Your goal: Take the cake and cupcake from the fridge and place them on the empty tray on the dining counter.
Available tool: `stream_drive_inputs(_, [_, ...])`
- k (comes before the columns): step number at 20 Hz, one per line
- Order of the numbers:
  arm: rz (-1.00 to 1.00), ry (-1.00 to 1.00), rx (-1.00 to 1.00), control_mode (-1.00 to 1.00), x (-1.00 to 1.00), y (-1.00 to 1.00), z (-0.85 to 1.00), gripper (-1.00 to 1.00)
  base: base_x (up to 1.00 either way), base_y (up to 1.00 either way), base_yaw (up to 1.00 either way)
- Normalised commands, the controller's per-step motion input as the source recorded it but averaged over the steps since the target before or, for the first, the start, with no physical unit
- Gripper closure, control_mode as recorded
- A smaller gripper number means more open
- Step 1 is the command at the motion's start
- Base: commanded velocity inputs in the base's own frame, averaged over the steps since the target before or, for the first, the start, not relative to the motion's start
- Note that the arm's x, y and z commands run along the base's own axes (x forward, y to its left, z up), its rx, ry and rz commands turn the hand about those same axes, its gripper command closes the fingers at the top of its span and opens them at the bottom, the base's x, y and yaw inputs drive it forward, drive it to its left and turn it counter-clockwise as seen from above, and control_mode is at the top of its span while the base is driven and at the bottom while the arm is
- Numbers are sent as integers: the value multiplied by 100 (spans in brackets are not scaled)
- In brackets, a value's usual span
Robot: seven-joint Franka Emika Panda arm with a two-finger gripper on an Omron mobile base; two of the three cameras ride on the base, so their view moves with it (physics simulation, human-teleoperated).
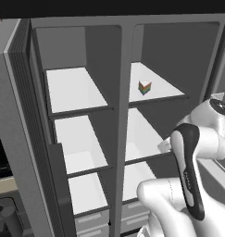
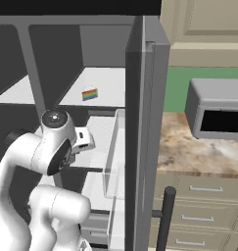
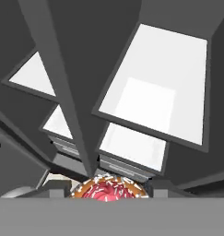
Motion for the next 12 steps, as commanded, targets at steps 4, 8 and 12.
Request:
stream_drive_inputs(4, [0, 1, 0, 100, -75, 8, 0, 100, -25, 2, 0])
stream_drive_inputs(8, [0, 0, 0, 100, 0, 0, 0, 100, -100, 1, 0])
stream_drive_inputs(12, [0, 0, 0, 100, 0, 0, 0, 100, -100, 1, 1])
